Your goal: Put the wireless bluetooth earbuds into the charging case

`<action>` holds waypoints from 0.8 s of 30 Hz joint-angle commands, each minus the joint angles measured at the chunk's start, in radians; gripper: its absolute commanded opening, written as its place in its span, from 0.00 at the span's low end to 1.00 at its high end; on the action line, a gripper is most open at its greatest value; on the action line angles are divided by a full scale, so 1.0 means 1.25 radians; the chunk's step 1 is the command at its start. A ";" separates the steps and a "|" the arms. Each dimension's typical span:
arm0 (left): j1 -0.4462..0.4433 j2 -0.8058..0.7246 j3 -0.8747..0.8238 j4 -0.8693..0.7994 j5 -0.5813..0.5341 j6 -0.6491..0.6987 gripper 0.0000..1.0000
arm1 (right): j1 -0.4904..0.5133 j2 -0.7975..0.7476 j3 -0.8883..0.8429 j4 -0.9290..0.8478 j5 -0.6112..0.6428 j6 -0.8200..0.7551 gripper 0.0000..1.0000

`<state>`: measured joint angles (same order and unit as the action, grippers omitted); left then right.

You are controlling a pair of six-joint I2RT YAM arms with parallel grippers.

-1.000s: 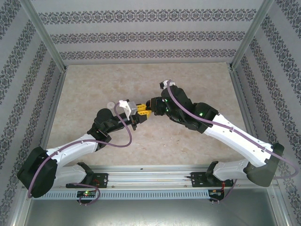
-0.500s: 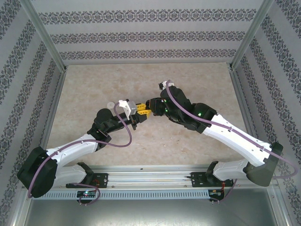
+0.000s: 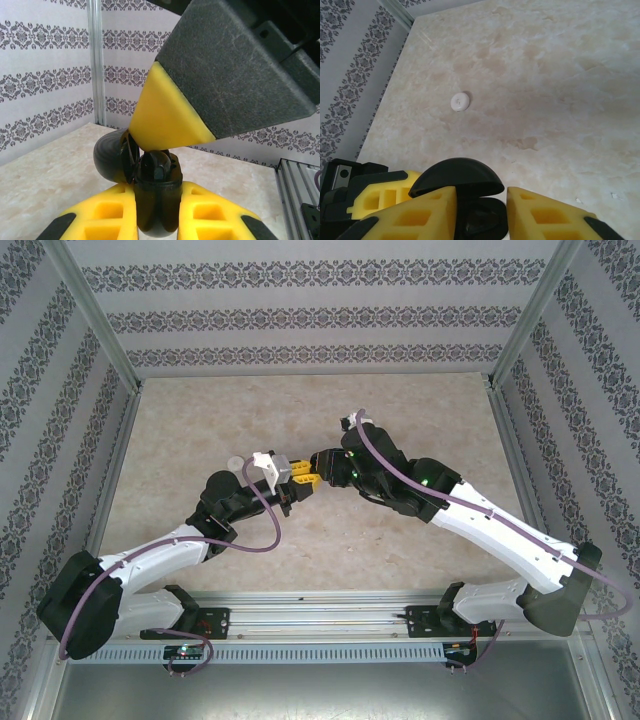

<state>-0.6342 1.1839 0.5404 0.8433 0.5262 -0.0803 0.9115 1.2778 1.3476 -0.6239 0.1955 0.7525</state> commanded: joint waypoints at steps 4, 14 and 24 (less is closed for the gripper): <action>-0.008 -0.002 0.016 0.060 0.007 -0.017 0.00 | 0.006 -0.002 0.023 -0.038 -0.029 -0.005 0.41; -0.009 -0.018 0.034 0.001 0.075 -0.030 0.00 | -0.044 -0.057 0.054 -0.036 -0.090 -0.061 0.49; -0.006 -0.056 0.037 -0.065 0.182 -0.054 0.00 | -0.251 -0.023 0.012 -0.010 -0.512 -0.020 0.45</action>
<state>-0.6342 1.1404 0.5552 0.7826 0.6888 -0.1223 0.6109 1.2228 1.3785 -0.6521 -0.2462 0.7120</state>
